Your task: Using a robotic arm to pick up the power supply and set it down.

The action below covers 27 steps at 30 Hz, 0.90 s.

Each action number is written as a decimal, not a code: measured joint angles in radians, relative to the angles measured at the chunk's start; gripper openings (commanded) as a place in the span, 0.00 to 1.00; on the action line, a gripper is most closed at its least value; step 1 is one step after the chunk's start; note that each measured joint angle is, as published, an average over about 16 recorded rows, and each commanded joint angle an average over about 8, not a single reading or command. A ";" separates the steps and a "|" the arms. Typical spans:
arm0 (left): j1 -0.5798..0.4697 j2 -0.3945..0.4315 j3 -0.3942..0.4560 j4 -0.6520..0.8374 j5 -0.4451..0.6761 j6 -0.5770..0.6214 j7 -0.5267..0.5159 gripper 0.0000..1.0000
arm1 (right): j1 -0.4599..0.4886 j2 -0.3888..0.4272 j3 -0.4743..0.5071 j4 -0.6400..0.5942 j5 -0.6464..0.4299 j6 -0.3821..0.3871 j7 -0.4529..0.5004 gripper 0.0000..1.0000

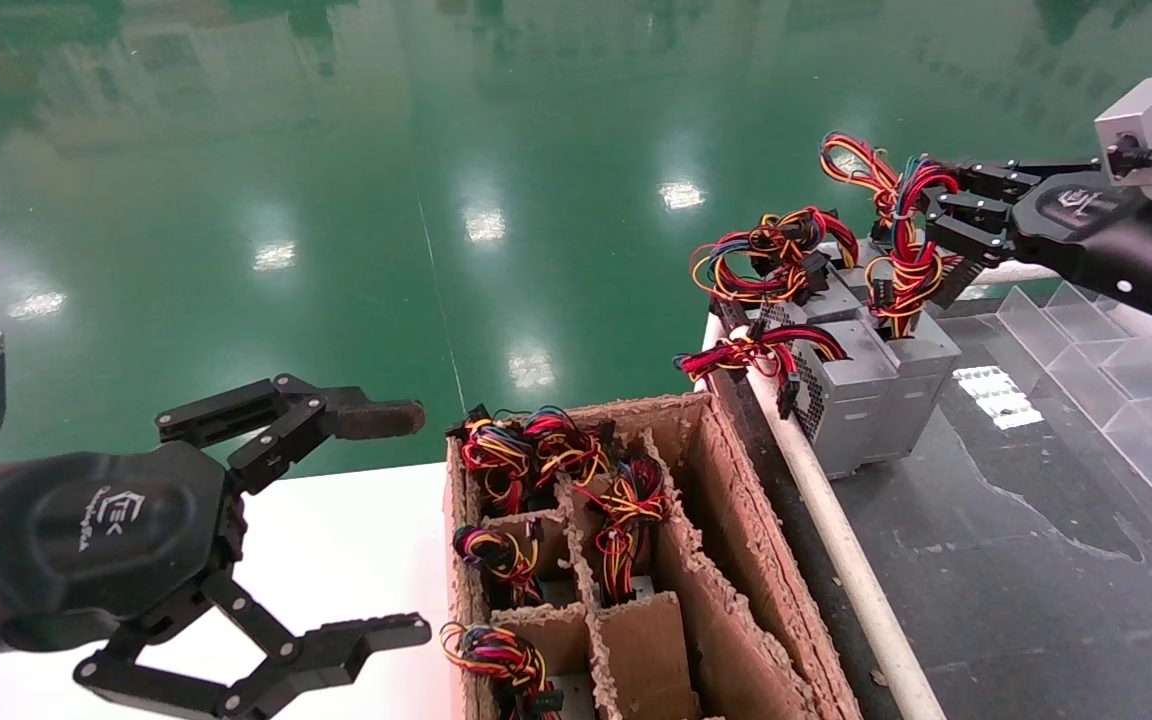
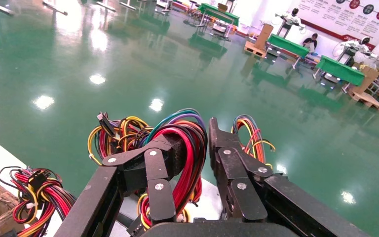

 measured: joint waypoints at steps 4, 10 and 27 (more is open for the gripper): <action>0.000 0.000 0.000 0.000 0.000 0.000 0.000 1.00 | 0.010 0.001 -0.009 -0.007 -0.013 -0.001 0.001 1.00; 0.000 0.000 0.000 0.000 0.000 0.000 0.000 1.00 | 0.027 0.002 -0.031 -0.016 -0.045 0.003 0.009 1.00; 0.000 0.000 0.000 0.000 0.000 0.000 0.000 1.00 | 0.066 0.042 -0.067 -0.031 -0.097 -0.003 0.036 1.00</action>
